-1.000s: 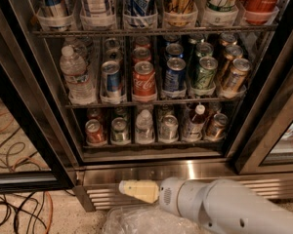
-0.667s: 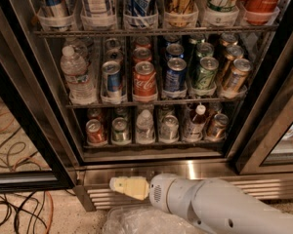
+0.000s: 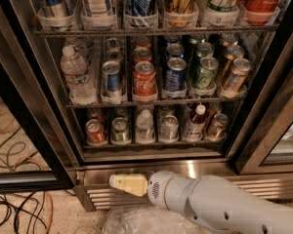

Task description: Pick 7up can from bottom shelf of fridge

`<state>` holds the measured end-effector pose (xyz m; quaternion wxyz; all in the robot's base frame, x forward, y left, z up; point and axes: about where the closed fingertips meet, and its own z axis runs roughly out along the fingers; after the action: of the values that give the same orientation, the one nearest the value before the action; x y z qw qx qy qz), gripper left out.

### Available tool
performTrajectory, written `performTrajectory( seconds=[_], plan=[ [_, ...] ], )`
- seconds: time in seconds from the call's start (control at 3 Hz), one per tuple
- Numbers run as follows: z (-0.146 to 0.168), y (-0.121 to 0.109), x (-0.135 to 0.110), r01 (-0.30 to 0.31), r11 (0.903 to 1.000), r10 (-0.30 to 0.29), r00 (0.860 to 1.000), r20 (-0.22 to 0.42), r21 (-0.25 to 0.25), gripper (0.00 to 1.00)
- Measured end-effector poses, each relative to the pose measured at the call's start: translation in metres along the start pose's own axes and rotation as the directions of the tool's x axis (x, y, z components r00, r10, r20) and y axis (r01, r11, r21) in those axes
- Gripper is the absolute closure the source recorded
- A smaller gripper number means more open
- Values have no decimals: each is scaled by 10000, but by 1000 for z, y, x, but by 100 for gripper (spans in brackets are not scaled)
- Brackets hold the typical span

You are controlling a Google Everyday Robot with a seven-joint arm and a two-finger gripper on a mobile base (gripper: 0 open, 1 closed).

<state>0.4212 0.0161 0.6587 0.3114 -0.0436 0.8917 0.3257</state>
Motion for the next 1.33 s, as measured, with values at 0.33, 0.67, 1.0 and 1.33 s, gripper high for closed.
performTrajectory(
  seconds=[0.33,0.67,1.0,1.33],
  plan=[
    [10,-16,2,-723,9970,707,9960,547,283,0],
    [10,-33,-10,-1031,9907,866,9812,1726,890,0],
    [5,-46,-27,-1096,9849,749,9676,2409,1337,0],
    [5,-46,-27,-1095,9849,749,9676,2410,1337,0]
  ],
)
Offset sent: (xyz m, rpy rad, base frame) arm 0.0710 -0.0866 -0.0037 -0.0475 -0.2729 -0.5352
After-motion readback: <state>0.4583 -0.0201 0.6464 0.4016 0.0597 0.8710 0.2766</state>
